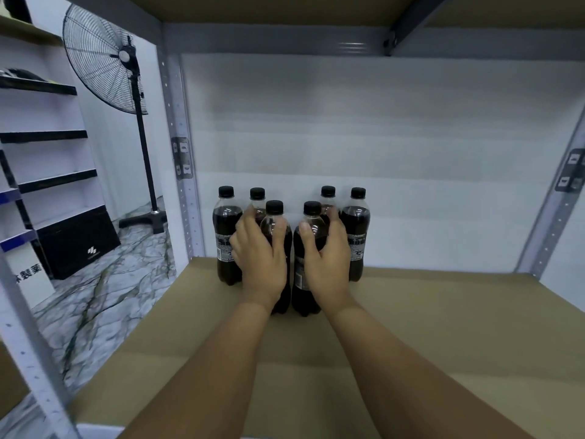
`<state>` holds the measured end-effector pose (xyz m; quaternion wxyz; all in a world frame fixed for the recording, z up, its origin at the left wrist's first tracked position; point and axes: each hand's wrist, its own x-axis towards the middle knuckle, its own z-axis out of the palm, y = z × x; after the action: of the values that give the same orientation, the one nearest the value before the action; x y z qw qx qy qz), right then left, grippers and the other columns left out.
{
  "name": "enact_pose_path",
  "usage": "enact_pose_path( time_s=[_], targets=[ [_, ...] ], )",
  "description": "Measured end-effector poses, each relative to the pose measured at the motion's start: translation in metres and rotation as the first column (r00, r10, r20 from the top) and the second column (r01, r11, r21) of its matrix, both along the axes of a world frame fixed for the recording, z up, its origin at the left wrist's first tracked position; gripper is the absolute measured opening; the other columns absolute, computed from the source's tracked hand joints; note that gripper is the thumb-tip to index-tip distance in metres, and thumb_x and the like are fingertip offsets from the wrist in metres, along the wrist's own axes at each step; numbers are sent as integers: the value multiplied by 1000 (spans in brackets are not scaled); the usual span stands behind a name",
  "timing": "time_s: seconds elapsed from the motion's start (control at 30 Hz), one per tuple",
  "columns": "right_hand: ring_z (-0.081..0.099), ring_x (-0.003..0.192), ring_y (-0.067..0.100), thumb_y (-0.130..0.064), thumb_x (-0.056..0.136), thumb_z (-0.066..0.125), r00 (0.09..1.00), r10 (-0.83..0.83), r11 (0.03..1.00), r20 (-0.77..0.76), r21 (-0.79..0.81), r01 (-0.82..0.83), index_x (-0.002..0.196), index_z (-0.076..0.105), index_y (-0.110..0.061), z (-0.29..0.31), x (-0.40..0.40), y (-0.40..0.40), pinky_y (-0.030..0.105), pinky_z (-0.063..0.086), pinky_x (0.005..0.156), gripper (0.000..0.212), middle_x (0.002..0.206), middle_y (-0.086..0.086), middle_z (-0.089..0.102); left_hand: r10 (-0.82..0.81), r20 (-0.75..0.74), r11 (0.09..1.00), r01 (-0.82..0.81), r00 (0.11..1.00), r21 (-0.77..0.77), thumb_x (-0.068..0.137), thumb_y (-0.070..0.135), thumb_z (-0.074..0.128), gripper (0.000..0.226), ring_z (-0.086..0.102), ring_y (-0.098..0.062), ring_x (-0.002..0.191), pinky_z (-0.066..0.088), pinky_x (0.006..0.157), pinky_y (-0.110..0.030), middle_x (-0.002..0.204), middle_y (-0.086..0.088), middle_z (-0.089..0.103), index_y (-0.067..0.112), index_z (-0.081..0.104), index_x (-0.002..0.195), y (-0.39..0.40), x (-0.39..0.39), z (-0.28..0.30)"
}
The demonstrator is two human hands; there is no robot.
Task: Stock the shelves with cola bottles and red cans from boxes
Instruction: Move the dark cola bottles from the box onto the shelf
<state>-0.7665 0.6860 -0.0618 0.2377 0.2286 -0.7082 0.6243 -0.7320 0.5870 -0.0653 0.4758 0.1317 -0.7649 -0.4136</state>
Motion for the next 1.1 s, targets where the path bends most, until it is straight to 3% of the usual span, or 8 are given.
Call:
enact_pose_path(
  time_s=[0.17,0.27,0.4,0.6,0.77,0.87,0.97,1.1],
  targets=[
    [43,134,7,-35,97,66,997,33,995,72,94,-39,153,39,-19,-10,46,37,26,35,113,64,148,0,49,-49,-26,998,49,998,35,103,51,49,46,48,-20,123,42,108,-47,130,5,56,27,46,142,17,64,-29],
    [54,117,7,-21,93,72,993,78,994,87,66,-84,138,53,-18,-30,85,63,31,47,103,49,126,-2,59,-182,-21,982,183,983,55,105,33,57,24,56,-12,111,49,94,-31,116,7,60,32,52,128,49,113,-49],
    [59,96,6,-14,90,74,981,125,986,149,94,-140,117,59,-25,-61,151,107,17,48,80,32,106,-6,63,-246,-18,968,246,969,40,102,16,63,18,62,-5,93,45,79,-10,101,9,66,24,63,118,90,184,-78],
    [59,67,6,0,85,76,986,97,989,139,100,-111,93,68,-9,-117,224,180,10,46,66,14,80,7,68,-295,89,945,276,951,178,94,11,73,15,64,-9,82,49,74,-15,87,4,68,21,67,104,133,246,-149],
    [63,75,2,-2,81,81,933,10,964,360,244,-105,93,71,-15,-197,242,233,15,49,74,21,84,-1,71,-476,434,877,382,765,291,87,15,81,30,65,8,98,41,83,-4,104,12,74,23,71,115,157,261,-231],
    [67,92,6,-13,79,84,871,-124,889,475,444,-116,105,73,-17,-250,243,259,20,50,86,28,98,-5,73,-541,625,833,463,563,304,85,21,83,48,61,3,114,33,87,3,122,11,71,22,67,131,172,260,-274],
    [67,108,15,-22,78,86,817,-208,781,538,594,-193,120,73,-13,-287,248,275,14,42,89,45,115,2,74,-578,704,793,488,413,364,86,20,83,58,54,-1,120,32,91,-1,130,8,64,18,61,139,182,261,-305],
    [58,126,23,-29,77,87,828,-214,703,519,670,-238,125,71,-10,-304,252,272,23,39,103,55,126,10,69,-517,748,833,446,416,327,82,17,86,49,66,-9,111,49,95,-17,114,6,72,20,70,128,177,261,-330]
  ],
)
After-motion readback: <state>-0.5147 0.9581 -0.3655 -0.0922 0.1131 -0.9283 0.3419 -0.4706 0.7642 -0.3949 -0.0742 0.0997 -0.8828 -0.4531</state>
